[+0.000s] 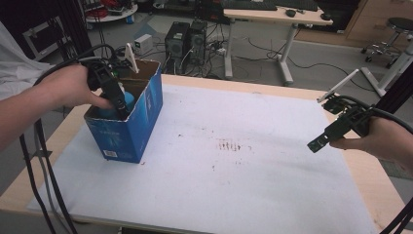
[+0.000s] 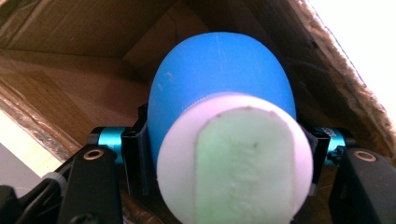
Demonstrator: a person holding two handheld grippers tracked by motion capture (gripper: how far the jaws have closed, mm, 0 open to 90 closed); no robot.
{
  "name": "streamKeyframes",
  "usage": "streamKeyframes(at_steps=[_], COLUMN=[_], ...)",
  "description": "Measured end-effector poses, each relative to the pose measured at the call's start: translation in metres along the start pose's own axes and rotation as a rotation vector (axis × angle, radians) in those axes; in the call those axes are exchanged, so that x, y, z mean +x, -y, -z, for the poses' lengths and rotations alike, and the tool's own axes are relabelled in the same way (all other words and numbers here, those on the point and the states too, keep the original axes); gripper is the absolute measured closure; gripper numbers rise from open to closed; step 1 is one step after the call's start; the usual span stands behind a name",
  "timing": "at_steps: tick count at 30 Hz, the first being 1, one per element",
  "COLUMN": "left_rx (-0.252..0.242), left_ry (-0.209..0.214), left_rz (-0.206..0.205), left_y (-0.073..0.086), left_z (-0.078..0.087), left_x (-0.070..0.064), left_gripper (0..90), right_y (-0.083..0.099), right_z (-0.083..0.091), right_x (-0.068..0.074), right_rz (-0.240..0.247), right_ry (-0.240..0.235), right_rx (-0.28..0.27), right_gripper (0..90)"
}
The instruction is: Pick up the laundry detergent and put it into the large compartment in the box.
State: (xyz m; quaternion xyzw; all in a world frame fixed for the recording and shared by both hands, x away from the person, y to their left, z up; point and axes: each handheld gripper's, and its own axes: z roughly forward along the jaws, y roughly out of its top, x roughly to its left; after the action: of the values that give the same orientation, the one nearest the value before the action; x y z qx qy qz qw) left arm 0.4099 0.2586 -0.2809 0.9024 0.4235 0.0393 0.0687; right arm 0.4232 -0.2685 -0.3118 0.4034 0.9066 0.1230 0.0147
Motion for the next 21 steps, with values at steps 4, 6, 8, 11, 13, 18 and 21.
streamKeyframes(at_steps=[4,6,8,11,13,18,21], left_rx=[0.001,0.003,0.005,0.006,0.006,0.003,0.004], left_ry=[0.001,0.002,0.000,0.001,0.000,-0.001,0.001], left_rz=[0.003,0.002,0.002,0.000,-0.001,-0.001,-0.007], left_y=[-0.0006,-0.0009,-0.0014,-0.0019,-0.0021,-0.0027,-0.0028], left_z=[-0.0003,-0.0003,-0.0003,-0.0004,-0.0005,-0.0005,-0.0004], left_x=[-0.0001,0.0000,-0.0003,-0.0002,-0.0004,-0.0011,-0.0016], left_gripper=[37.4,37.4,37.4,37.4,37.4,36.1,32.3], right_y=[0.0002,0.0005,0.0008,0.0013,0.0015,0.0019,0.0024], right_z=[0.0003,0.0003,0.0001,0.0006,0.0008,0.0014,0.0018], right_x=[-0.0001,0.0000,-0.0003,-0.0003,-0.0004,-0.0001,-0.0001], right_rz=[0.001,0.001,0.005,0.001,0.002,-0.001,0.001], right_ry=[0.000,0.001,-0.002,-0.001,-0.001,0.000,-0.001], right_rx=[0.000,0.001,-0.002,-0.001,-0.003,-0.004,-0.005], right_gripper=[13.4,13.4,13.4,13.4,13.4,13.4,13.3])
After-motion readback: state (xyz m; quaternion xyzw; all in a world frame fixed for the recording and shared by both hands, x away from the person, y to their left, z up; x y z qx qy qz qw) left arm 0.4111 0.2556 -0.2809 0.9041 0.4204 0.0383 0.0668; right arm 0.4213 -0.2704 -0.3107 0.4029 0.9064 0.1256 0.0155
